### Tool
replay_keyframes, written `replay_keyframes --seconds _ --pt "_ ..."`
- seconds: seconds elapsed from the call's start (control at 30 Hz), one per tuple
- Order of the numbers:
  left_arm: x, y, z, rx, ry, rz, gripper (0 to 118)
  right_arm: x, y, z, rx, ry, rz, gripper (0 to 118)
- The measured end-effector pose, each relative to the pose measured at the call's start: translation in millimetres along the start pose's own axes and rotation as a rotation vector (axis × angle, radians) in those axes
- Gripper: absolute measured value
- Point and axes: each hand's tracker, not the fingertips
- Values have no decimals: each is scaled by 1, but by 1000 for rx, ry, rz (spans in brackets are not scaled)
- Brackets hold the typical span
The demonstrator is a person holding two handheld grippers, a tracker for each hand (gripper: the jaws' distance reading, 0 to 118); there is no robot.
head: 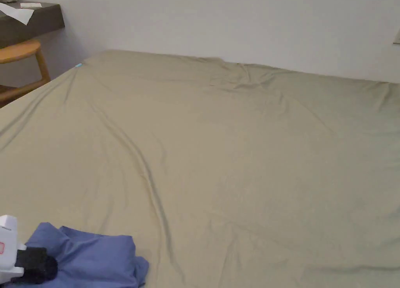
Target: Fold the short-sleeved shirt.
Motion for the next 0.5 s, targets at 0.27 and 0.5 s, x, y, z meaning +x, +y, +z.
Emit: replay_keyframes --seconds 0.27,0.5 --pt "-12 34 -4 -6 176 -133 35 -3 5 0 23 -42 -7 2" --pt "-12 26 23 76 174 -70 43 7 13 29 88 -33 19 2"
